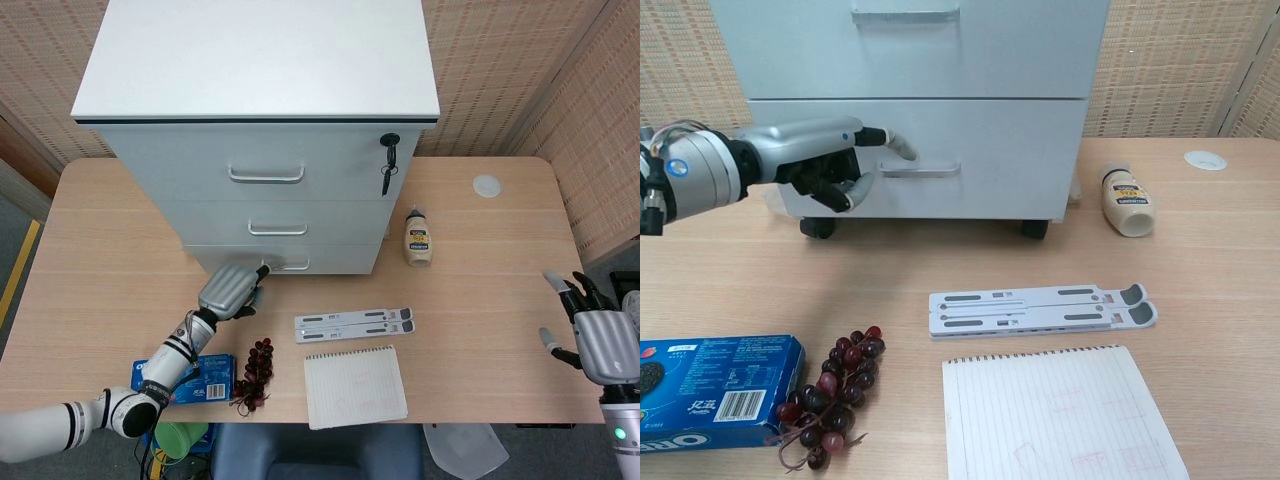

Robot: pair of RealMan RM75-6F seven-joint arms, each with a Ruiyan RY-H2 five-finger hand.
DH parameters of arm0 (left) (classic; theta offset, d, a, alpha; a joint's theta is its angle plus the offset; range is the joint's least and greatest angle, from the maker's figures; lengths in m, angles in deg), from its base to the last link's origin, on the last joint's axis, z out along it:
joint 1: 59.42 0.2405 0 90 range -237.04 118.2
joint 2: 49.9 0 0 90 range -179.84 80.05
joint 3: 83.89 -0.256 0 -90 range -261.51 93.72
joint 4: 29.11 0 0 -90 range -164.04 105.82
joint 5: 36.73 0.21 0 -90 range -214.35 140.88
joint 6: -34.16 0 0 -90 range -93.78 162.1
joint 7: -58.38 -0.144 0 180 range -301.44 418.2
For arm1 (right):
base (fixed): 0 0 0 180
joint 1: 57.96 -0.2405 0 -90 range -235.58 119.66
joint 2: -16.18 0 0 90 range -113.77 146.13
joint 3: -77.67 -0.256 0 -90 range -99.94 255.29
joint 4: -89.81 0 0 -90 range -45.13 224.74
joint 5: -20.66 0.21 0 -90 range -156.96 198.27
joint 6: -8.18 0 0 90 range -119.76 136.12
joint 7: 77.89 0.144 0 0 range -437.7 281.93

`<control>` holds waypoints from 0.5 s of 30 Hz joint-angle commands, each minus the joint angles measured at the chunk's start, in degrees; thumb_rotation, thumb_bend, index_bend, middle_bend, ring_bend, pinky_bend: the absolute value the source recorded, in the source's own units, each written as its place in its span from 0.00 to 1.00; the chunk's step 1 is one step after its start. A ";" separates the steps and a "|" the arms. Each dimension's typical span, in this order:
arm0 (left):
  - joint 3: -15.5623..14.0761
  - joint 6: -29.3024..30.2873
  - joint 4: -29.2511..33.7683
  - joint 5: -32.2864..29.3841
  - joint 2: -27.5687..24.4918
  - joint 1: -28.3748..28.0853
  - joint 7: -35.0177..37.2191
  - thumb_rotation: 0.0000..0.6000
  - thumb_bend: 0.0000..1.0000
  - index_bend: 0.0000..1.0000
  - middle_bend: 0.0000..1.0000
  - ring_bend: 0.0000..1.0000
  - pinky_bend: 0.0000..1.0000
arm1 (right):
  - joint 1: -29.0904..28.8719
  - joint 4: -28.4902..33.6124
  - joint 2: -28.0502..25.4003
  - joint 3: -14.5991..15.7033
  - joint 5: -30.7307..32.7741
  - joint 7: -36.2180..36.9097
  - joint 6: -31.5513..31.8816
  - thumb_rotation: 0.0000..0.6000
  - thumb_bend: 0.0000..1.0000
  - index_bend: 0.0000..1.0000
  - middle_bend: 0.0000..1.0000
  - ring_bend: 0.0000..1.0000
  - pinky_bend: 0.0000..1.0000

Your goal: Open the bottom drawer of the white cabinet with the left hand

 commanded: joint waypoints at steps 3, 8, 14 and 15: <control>0.04 0.11 -0.90 -1.03 0.39 -0.81 0.10 1.00 0.69 0.15 0.92 0.96 1.00 | 0.08 0.00 -0.04 0.01 0.21 0.04 -0.02 1.00 0.28 0.10 0.23 0.17 0.31; -0.31 -0.04 -1.22 -1.91 0.51 -1.48 -0.05 1.00 0.69 0.16 0.92 0.96 1.00 | 0.18 -0.05 -0.03 0.04 0.17 0.12 0.13 1.00 0.28 0.10 0.23 0.17 0.31; -0.60 -0.14 -1.87 -3.10 0.95 -2.24 -0.14 1.00 0.69 0.19 0.92 0.96 1.00 | 0.32 -0.13 -0.05 0.13 0.35 0.25 0.08 1.00 0.28 0.10 0.23 0.17 0.31; -0.62 -0.15 -1.98 -3.38 0.98 -2.40 -0.20 1.00 0.69 0.19 0.92 0.96 1.00 | 0.36 -0.18 -0.03 0.14 0.37 0.27 0.13 1.00 0.28 0.10 0.23 0.17 0.31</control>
